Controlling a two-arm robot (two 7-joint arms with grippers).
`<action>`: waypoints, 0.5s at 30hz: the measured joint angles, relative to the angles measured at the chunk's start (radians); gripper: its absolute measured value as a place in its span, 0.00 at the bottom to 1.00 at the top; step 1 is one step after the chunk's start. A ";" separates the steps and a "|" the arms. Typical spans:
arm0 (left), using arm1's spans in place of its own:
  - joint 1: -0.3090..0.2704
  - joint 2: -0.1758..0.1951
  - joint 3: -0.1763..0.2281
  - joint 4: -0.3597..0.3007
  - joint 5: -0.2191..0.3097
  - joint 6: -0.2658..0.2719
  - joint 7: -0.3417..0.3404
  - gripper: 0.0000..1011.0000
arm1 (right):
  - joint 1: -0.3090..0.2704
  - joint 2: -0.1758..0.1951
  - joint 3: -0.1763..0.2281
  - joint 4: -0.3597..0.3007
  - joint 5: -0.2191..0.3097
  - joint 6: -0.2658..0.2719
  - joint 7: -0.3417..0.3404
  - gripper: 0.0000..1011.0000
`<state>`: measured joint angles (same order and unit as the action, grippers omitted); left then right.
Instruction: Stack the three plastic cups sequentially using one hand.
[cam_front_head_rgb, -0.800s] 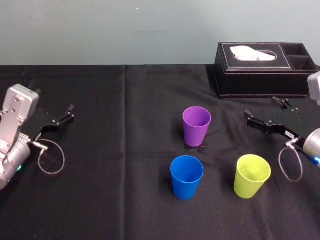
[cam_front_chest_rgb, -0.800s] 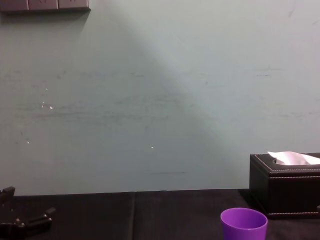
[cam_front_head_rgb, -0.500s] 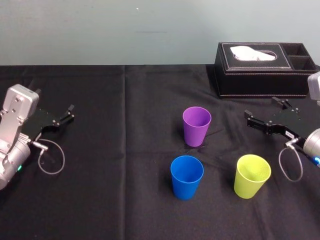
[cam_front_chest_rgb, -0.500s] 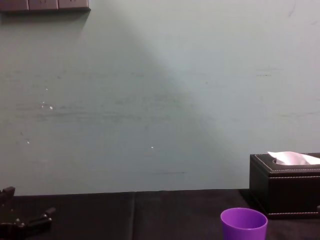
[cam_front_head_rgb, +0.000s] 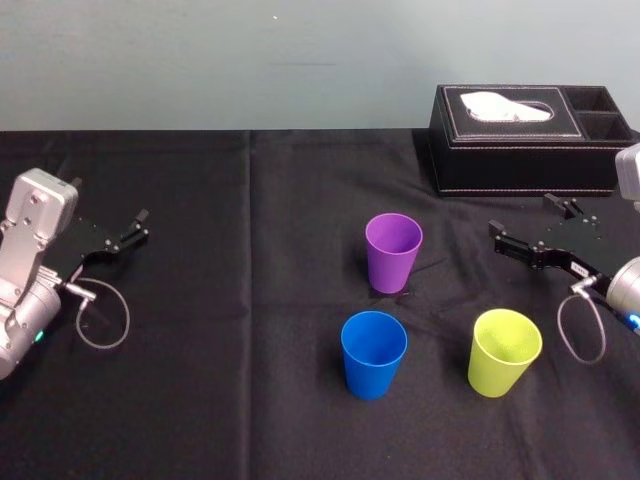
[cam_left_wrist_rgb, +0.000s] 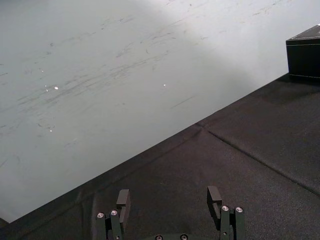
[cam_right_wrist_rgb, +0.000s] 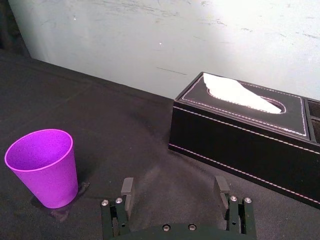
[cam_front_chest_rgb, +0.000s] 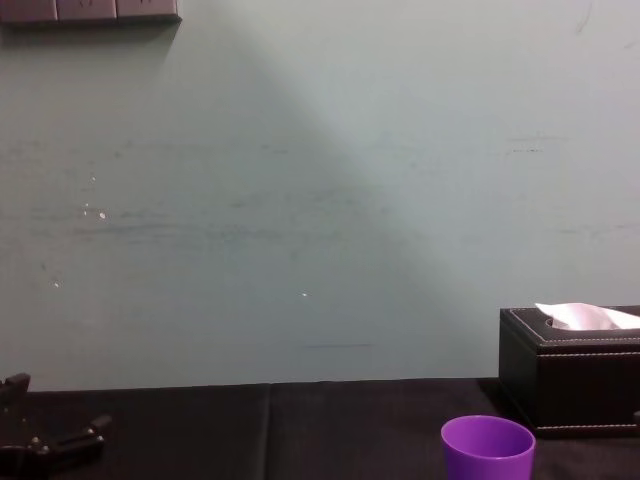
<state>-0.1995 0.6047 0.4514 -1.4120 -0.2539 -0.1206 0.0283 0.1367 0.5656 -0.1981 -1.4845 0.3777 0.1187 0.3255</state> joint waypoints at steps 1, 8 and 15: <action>0.000 0.000 0.000 0.000 0.000 0.000 0.000 1.00 | 0.000 0.000 0.000 0.000 0.000 0.000 0.000 0.99; 0.000 0.000 0.000 0.000 0.000 0.000 0.000 1.00 | 0.000 0.000 0.000 0.000 0.000 0.000 0.000 0.99; 0.000 0.000 0.000 0.000 0.000 0.000 0.000 1.00 | 0.000 0.000 0.000 0.000 0.000 0.000 0.000 0.99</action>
<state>-0.1995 0.6047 0.4513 -1.4120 -0.2539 -0.1205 0.0283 0.1367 0.5656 -0.1981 -1.4845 0.3777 0.1187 0.3255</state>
